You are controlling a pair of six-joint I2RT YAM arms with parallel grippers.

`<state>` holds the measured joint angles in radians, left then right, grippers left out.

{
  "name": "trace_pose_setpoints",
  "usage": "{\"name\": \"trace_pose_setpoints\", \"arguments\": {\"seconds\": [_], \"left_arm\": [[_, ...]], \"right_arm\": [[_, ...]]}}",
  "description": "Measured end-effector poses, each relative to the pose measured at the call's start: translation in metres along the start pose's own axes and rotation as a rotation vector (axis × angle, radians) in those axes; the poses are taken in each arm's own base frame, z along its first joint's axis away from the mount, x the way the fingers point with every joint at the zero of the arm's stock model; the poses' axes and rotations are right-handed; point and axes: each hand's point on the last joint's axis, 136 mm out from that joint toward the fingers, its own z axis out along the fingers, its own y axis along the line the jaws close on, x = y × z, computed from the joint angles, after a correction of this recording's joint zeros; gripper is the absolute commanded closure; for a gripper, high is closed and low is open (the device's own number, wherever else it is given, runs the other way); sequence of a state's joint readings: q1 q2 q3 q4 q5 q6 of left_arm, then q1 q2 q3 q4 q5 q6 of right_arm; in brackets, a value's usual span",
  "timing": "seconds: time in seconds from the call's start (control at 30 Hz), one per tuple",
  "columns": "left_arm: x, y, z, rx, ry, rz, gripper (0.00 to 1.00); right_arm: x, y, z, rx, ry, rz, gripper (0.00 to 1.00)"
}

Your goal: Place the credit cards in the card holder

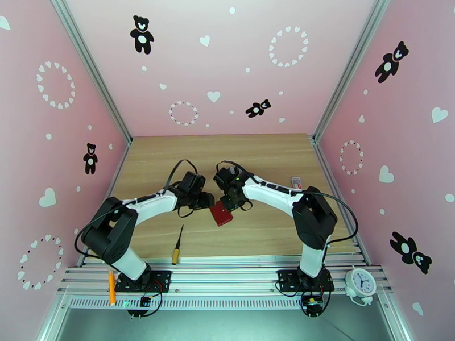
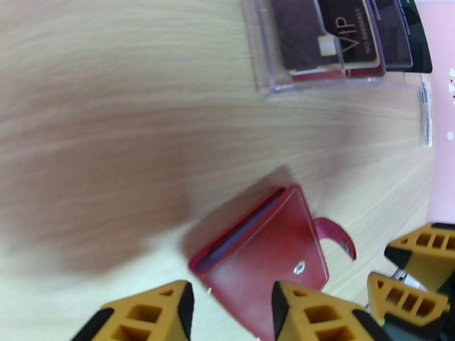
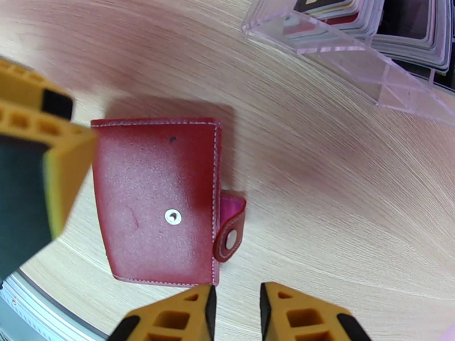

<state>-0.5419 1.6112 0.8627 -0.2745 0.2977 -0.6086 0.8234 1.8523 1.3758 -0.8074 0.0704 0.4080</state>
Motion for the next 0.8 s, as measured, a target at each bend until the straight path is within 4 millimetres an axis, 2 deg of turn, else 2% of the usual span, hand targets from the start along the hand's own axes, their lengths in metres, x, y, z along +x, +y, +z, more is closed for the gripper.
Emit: {"name": "trace_pose_setpoints", "arguments": {"seconds": [0.27, 0.8], "left_arm": [[0.012, -0.006, 0.007, -0.004, 0.026, -0.001, 0.56], [0.024, 0.001, 0.022, -0.03, 0.069, -0.029, 0.56]], "right_arm": [[-0.002, 0.001, 0.0, -0.011, -0.008, -0.003, 0.73], [-0.006, -0.001, -0.002, -0.018, -0.02, 0.006, 0.73]]}}
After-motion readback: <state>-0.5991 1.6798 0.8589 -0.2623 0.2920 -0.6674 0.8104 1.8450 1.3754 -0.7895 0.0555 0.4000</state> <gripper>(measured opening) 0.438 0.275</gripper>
